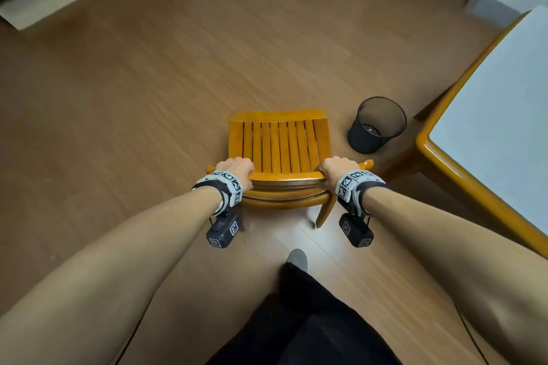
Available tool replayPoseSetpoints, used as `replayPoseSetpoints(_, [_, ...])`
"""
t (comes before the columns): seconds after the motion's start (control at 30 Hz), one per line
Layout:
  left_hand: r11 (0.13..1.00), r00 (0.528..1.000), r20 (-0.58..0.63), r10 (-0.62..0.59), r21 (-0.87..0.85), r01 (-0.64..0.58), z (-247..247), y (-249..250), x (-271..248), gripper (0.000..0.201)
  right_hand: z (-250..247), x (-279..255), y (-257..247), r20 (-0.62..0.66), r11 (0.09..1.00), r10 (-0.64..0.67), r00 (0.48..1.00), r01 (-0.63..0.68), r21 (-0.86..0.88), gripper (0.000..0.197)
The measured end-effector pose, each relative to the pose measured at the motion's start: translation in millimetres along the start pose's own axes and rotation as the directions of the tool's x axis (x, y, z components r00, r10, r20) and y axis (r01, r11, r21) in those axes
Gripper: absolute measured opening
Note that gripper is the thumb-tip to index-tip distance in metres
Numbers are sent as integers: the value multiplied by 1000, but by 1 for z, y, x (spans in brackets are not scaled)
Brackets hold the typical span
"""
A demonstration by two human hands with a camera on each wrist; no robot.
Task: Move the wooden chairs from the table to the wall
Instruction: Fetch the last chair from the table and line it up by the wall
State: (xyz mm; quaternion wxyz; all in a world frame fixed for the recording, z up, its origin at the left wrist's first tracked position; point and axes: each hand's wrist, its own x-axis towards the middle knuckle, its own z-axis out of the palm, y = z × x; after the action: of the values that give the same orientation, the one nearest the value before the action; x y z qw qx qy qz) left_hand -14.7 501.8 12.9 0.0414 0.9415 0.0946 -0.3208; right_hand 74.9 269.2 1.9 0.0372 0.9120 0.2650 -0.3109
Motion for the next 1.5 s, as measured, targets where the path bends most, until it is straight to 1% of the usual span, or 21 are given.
replayPoseSetpoints(0.2, [1000, 1000, -4, -4, 23, 4, -69, -7, 82, 35, -60, 72, 26, -19, 1000, 17, 1000, -17, 12, 22])
replayPoseSetpoints(0.37, [996, 998, 31, 50, 74, -52, -123, -18, 156, 22, -105, 133, 41, -5, 997, 71, 997, -70, 28, 22])
replayPoseSetpoints(0.5, [987, 994, 29, 103, 117, -106, -169, -27, 218, 43, -145, 180, 50, 13, 990, 121, 993, -122, 72, 24])
replayPoseSetpoints(0.57, [982, 991, 38, 130, 131, -134, -194, -30, 247, 47, -163, 201, 56, 23, 983, 155, 988, -156, 100, 25])
replayPoseSetpoints(0.7, [964, 983, 49, 179, 192, -185, -240, -30, 300, 40, -198, 237, 70, 36, 970, 200, 979, -203, 136, 21])
replayPoseSetpoints(0.77, [956, 980, 50, 192, 218, -198, -266, -25, 323, 33, -217, 253, 78, 32, 962, 227, 973, -229, 147, 18])
replayPoseSetpoints(0.83, [952, 978, 47, 204, 224, -209, -294, -20, 349, 21, -240, 271, 91, 20, 955, 254, 967, -254, 156, 18])
replayPoseSetpoints(0.9, [952, 979, 40, 202, 225, -206, -321, -15, 372, 5, -264, 290, 104, 17, 952, 261, 965, -261, 159, 18])
replayPoseSetpoints(0.93, [954, 980, 24, 200, 224, -200, -336, -11, 384, 3, -278, 300, 113, 20, 953, 260, 965, -260, 155, 18])
replayPoseSetpoints(0.97, [956, 980, 2, 199, 218, -195, -351, -8, 398, 7, -294, 311, 122, 20, 953, 261, 965, -261, 152, 19])
replayPoseSetpoints(1.07, [963, 976, -76, 204, 193, -186, -399, 5, 437, 35, -346, 344, 155, -5, 953, 260, 966, -255, 164, 25])
replayPoseSetpoints(1.1, [965, 975, -92, 202, 190, -182, -415, 11, 448, 38, -362, 355, 165, -17, 955, 253, 967, -247, 167, 26])
replayPoseSetpoints(1.2, [964, 978, -75, 192, 201, -174, -445, 23, 472, 32, -391, 376, 188, -28, 956, 245, 969, -237, 175, 26])
replayPoseSetpoints(1.3, [962, 980, -69, 188, 215, -170, -461, 30, 486, 31, -402, 390, 200, -32, 954, 248, 968, -239, 180, 26])
replayPoseSetpoints(1.4, [967, 981, -76, 177, 199, -159, -466, 31, 491, 33, -407, 394, 204, -29, 948, 258, 966, -247, 200, 29])
replayPoseSetpoints(1.5, [966, 979, -82, 184, 199, -165, -459, 28, 485, 27, -400, 390, 199, -33, 947, 267, 963, -256, 196, 26])
